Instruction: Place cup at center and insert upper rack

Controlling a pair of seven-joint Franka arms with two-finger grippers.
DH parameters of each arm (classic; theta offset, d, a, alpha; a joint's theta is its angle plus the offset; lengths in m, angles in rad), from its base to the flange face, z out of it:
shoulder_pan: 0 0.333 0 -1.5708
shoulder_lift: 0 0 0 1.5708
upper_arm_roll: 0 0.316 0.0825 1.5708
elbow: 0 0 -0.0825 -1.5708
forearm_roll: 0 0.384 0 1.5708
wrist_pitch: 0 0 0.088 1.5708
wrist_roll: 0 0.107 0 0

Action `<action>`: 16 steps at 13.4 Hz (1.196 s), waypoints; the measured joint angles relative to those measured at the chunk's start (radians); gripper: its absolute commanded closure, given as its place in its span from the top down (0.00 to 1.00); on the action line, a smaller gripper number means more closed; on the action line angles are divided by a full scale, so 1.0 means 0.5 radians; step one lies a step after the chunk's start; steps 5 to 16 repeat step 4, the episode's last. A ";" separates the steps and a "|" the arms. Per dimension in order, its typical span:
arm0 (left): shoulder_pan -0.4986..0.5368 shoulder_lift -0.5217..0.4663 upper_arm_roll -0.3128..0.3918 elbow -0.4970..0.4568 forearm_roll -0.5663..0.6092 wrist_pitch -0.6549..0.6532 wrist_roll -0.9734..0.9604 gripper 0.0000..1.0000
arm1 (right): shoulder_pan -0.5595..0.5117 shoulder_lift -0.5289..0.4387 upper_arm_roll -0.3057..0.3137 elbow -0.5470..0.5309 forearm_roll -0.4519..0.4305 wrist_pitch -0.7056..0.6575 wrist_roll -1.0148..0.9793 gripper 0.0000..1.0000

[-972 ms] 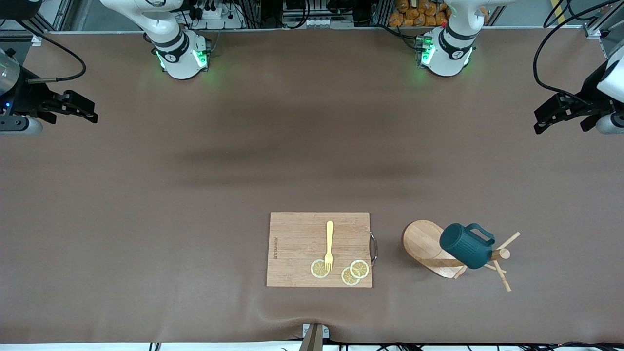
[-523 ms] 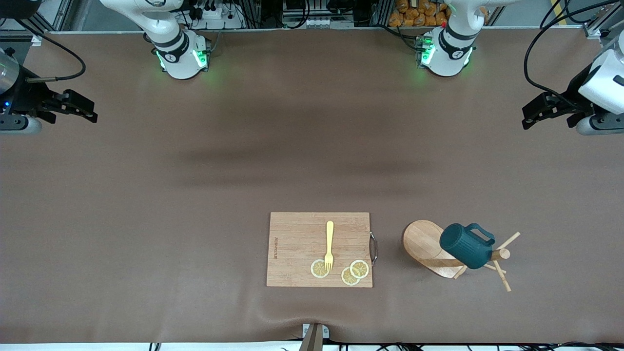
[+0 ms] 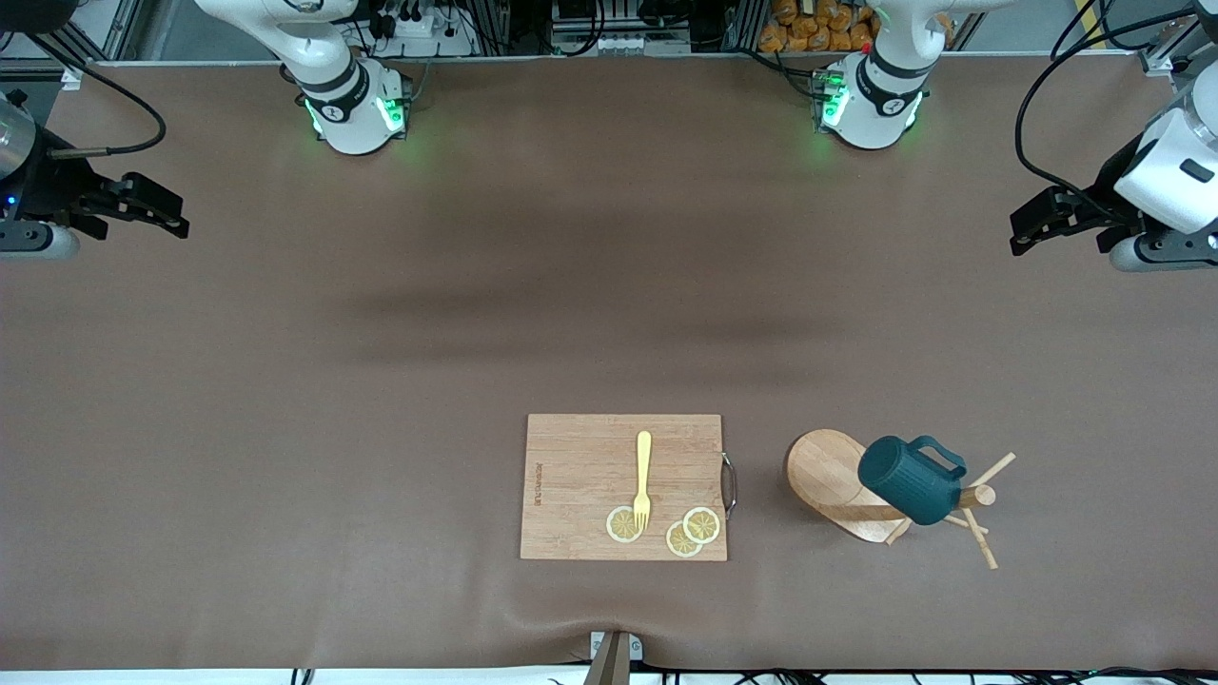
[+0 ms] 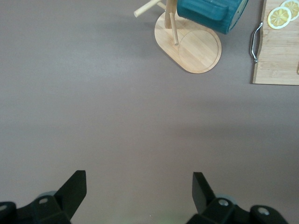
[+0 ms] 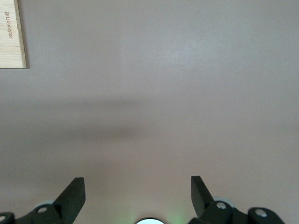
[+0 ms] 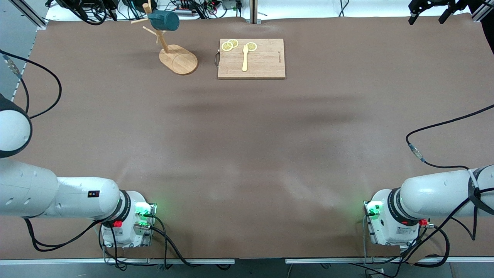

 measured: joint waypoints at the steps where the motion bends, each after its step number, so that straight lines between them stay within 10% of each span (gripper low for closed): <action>1: -0.011 0.004 0.007 0.008 0.000 0.003 0.001 1.00 | 0.000 0.000 0.000 0.000 0.000 0.000 0.000 1.00; 16: -0.023 0.018 0.008 0.030 0.000 0.009 0.001 1.00 | 0.000 0.000 -0.001 0.000 0.000 -0.001 -0.004 1.00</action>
